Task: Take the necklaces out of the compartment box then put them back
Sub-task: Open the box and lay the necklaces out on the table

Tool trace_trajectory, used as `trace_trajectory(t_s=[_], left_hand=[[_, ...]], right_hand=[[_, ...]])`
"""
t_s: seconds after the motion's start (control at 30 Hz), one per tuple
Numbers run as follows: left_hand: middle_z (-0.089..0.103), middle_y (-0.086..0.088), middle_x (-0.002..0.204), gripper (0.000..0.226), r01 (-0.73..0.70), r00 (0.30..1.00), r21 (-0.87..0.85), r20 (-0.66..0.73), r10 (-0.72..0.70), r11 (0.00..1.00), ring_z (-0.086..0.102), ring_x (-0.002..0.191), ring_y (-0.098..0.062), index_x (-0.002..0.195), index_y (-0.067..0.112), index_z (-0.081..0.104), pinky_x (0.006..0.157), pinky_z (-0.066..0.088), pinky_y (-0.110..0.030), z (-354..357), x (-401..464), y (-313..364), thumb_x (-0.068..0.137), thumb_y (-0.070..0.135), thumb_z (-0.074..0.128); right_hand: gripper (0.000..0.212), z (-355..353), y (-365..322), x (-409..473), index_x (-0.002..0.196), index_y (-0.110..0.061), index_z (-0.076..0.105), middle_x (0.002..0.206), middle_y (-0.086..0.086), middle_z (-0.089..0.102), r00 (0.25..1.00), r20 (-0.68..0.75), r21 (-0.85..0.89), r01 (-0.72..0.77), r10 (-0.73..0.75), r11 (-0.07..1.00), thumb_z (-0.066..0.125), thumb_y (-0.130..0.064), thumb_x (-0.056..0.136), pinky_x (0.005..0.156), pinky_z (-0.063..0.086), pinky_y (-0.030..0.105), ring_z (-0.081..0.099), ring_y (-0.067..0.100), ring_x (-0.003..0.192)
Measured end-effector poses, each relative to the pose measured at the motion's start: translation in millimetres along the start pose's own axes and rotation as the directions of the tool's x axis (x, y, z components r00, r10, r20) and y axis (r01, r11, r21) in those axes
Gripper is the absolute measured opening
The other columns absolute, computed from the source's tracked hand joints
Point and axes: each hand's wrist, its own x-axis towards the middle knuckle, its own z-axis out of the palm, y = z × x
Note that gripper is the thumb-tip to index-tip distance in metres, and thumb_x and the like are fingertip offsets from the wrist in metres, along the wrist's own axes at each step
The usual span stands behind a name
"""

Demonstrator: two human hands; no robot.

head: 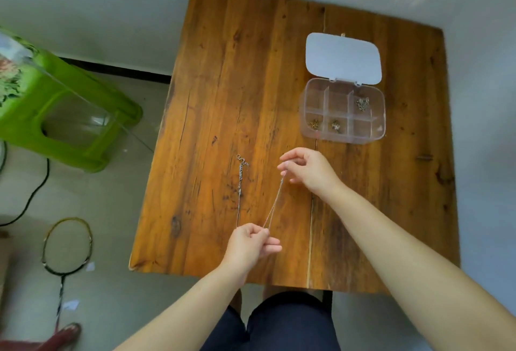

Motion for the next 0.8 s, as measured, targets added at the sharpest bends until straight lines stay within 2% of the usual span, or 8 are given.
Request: trace_trajectory(t_s=[0.1,0.2,0.3,0.37,0.43,0.6,0.7,0.8], left_hand=[[0.073,-0.008,0.075,0.018,-0.056,0.994,0.162,-0.088,0.071,0.985,0.070,0.058,-0.015,0.090,0.004,0.059,0.065,0.056,-0.020,8,3,-6,0.094,0.019,0.050],[0.070,-0.008,0.073,0.017,-0.143,0.975,0.387,-0.104,0.197,0.911,0.065,0.052,-0.014,0.087,0.009,0.056,0.056,0.051,-0.017,14,3,-10,0.094,0.024,0.050],[0.068,-0.006,0.073,0.013,-0.180,0.958,0.555,-0.087,0.272,0.812,0.061,0.048,-0.011,0.091,0.017,0.050,0.054,0.053,-0.020,18,5,-14,0.094,0.029,0.049],[0.067,-0.004,0.073,0.012,-0.178,0.951,0.622,-0.091,0.296,0.763,0.062,0.047,-0.011,0.092,0.019,0.046,0.053,0.054,-0.020,21,6,-17,0.094,0.031,0.048],[0.066,-0.003,0.073,0.013,-0.161,0.945,0.666,-0.109,0.309,0.728,0.060,0.045,-0.011,0.093,0.020,0.040,0.049,0.052,-0.018,23,8,-16,0.094,0.031,0.046],[0.058,0.001,0.064,0.022,-0.120,0.941,0.672,-0.157,0.299,0.731,0.059,0.041,-0.013,0.097,0.020,0.031,0.041,0.045,-0.017,30,9,-14,0.093,0.032,0.049],[0.054,0.007,0.063,0.028,-0.108,0.919,0.815,-0.136,0.369,0.569,0.053,0.046,-0.009,0.106,0.019,0.031,0.048,0.044,-0.015,30,2,-9,0.093,0.038,0.047],[0.057,0.007,0.076,0.032,-0.185,0.848,0.889,-0.072,0.525,0.420,0.055,0.060,-0.009,0.113,0.018,0.036,0.056,0.042,-0.016,39,-5,17,0.092,0.039,0.047]], right_hand=[[0.014,10,8,8,0.101,-0.016,0.065,0.089,-0.003,0.069,0.999,-0.017,-0.168,0.048,-0.051,0.985,0.054,-0.014,0.092,0.065,0.047,0.017,0.064,0.009,0.078],[0.017,14,10,12,0.105,-0.014,0.065,0.092,-0.002,0.067,0.991,0.005,-0.274,0.131,-0.135,0.953,0.052,-0.011,0.093,0.067,0.042,0.010,0.060,0.008,0.077],[0.019,15,10,14,0.107,-0.011,0.065,0.102,0.002,0.066,0.978,0.042,-0.330,0.208,-0.206,0.921,0.051,-0.009,0.094,0.079,0.046,0.017,0.061,0.010,0.086],[0.019,14,11,16,0.107,-0.009,0.064,0.106,0.006,0.065,0.971,0.055,-0.357,0.237,-0.233,0.904,0.051,-0.008,0.094,0.085,0.048,0.025,0.062,0.016,0.090],[0.019,12,12,19,0.107,-0.009,0.064,0.105,0.008,0.061,0.968,0.059,-0.374,0.248,-0.244,0.893,0.051,-0.008,0.094,0.083,0.046,0.025,0.061,0.020,0.089],[0.022,0,9,19,0.113,-0.009,0.061,0.108,0.008,0.056,0.967,0.097,-0.320,0.255,-0.236,0.912,0.050,-0.008,0.094,0.085,0.048,0.026,0.060,0.016,0.088],[0.022,-22,4,11,0.112,-0.011,0.062,0.103,0.003,0.057,0.956,0.088,-0.273,0.292,-0.278,0.917,0.050,-0.010,0.094,0.077,0.046,0.016,0.061,0.011,0.080],[0.020,-64,0,5,0.108,-0.010,0.064,0.099,0.000,0.059,0.949,-0.016,-0.237,0.303,-0.316,0.923,0.050,-0.009,0.094,0.068,0.045,0.007,0.057,0.001,0.068]])
